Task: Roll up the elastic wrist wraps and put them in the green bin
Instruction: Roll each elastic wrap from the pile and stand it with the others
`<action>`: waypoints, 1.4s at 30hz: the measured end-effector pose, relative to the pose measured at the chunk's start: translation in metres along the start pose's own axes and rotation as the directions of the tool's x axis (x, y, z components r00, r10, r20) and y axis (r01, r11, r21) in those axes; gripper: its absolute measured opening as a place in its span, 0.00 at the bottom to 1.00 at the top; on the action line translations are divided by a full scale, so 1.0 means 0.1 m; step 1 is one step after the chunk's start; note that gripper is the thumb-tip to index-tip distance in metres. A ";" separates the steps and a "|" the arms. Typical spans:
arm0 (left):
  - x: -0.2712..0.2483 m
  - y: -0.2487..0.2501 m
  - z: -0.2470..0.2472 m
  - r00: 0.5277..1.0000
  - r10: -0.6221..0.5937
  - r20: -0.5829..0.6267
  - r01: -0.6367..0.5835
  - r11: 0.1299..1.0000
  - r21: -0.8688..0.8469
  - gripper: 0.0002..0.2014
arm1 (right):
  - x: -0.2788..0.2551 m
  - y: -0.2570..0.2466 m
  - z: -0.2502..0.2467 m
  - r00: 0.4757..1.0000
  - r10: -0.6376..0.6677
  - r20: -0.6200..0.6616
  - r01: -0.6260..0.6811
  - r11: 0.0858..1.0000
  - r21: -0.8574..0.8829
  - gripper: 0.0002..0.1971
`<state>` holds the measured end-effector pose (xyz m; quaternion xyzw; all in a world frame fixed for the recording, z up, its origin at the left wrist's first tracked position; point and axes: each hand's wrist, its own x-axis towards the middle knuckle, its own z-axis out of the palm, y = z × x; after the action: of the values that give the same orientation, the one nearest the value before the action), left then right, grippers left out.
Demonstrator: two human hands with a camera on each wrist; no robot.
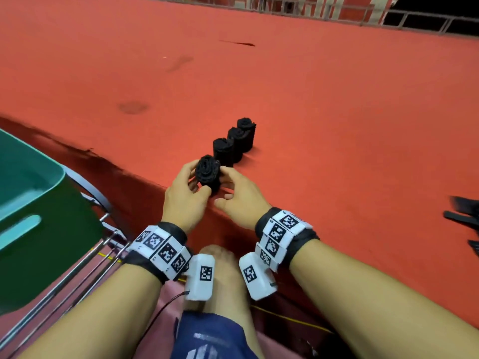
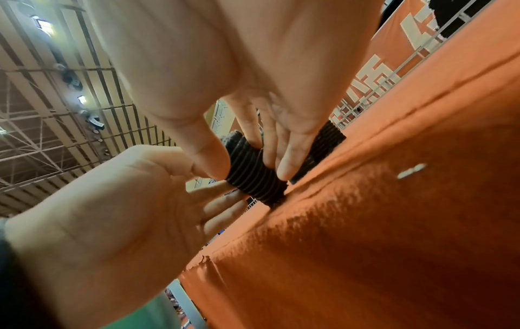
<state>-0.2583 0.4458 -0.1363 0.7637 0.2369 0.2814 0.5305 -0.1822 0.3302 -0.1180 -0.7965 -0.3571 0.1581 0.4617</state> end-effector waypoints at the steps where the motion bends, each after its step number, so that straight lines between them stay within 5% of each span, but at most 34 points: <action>1: 0.04 -0.02 -0.02 1.000 -0.011 0.004 0.010 1.000 0.023 0.30 | 0.03 0.00 0.02 1.000 0.002 0.004 -0.002 1.000 0.002 0.37; 6: 0.20 -0.01 -0.05 0.996 -0.079 0.043 0.073 0.990 0.125 0.34 | 0.13 -0.01 0.08 1.000 0.005 0.013 -0.006 1.000 0.015 0.37; 16: 0.25 -0.09 -0.01 0.993 -0.116 0.020 0.113 0.985 0.130 0.26 | 0.20 0.08 0.09 0.998 0.062 0.030 -0.060 0.995 -0.080 0.38; 21: 0.16 0.11 -0.01 0.989 0.065 -0.131 -0.037 0.977 0.208 0.26 | 0.12 0.07 0.00 0.997 0.060 -0.040 -0.063 0.996 -0.066 0.35; 24: 0.10 0.32 0.07 0.975 0.189 -0.121 -0.154 0.956 0.250 0.22 | 0.05 0.07 -0.14 0.994 0.046 -0.095 -0.055 0.995 -0.089 0.32; 28: 0.00 0.55 0.39 0.960 0.282 -0.006 -0.269 0.922 0.279 0.15 | -0.12 0.15 -0.50 0.989 0.027 -0.145 -0.053 0.982 -0.183 0.29; 34: -0.20 0.83 1.16 0.925 0.241 0.295 -0.343 0.862 0.372 0.12 | -0.60 0.48 -1.25 0.963 0.085 -0.254 -0.164 0.936 -0.310 0.26; 42: -0.73 1.25 2.42 0.715 0.272 0.644 -0.573 0.756 0.316 0.12 | -1.65 0.99 -2.26 0.837 0.225 -0.498 -0.438 0.821 -0.366 0.22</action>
<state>-0.1389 0.1936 -0.0985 0.9543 -0.0543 0.0917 0.2792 -0.1236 0.0402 -0.0969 -0.9487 -0.1245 -0.0335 0.2887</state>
